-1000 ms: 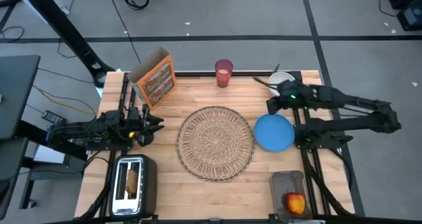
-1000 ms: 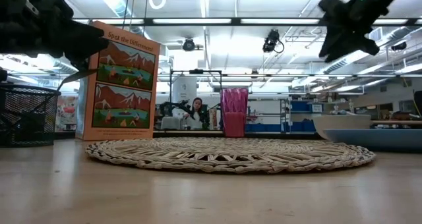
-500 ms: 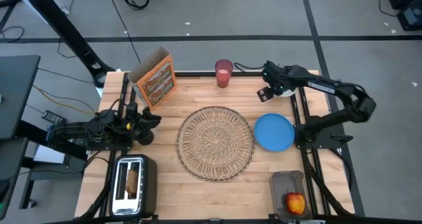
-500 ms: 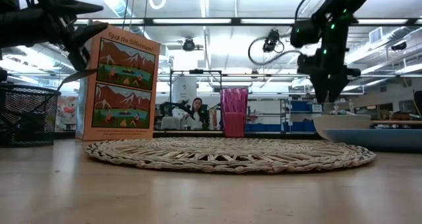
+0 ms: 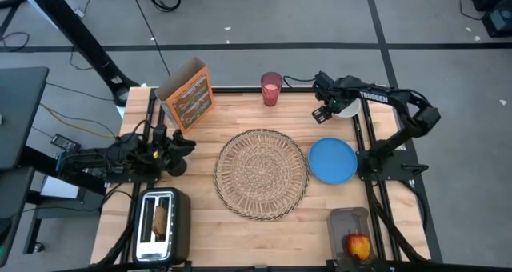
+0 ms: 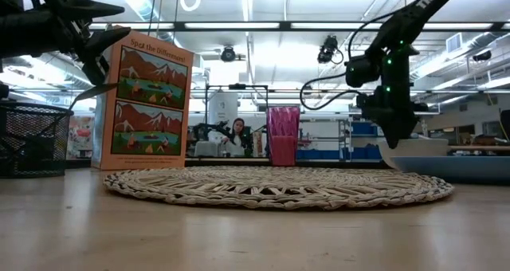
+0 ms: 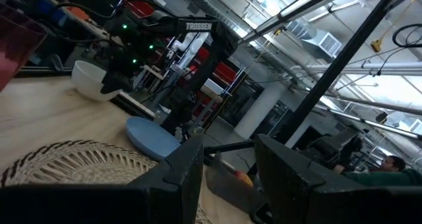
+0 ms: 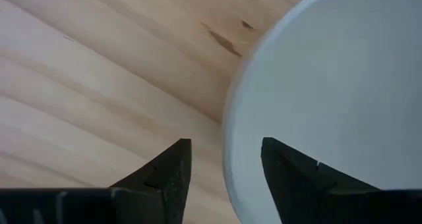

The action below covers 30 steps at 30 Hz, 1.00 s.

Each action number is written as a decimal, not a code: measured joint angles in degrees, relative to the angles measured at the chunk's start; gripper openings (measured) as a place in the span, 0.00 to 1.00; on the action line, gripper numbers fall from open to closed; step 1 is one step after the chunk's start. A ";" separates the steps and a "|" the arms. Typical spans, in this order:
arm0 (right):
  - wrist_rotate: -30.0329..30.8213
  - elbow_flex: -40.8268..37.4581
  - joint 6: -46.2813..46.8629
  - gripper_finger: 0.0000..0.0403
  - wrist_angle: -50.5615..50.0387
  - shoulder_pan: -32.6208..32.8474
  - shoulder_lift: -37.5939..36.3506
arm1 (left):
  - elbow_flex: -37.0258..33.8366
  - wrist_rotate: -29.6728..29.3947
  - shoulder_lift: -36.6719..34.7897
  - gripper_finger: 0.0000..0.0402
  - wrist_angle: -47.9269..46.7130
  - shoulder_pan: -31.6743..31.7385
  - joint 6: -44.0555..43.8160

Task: Arrange a breakfast setting
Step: Put the white bowl on the table mat

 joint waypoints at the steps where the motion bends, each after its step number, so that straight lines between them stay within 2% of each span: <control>1: -0.04 0.00 -0.52 0.44 0.31 -0.18 0.42 | -0.01 0.01 0.00 0.36 0.00 0.00 -0.15; 18: -1.98 -0.01 -2.51 0.03 1.72 -0.88 2.55 | -0.01 0.09 0.00 0.36 -0.02 0.00 -0.11; 25: -1.96 -0.01 -2.73 0.02 0.52 -0.65 1.58 | 0.01 0.50 0.00 0.36 -0.02 0.00 -2.10; 30: -1.21 -0.01 -2.73 0.02 -3.37 1.50 -3.89 | 1.06 3.05 0.26 0.36 -2.16 0.00 -2.65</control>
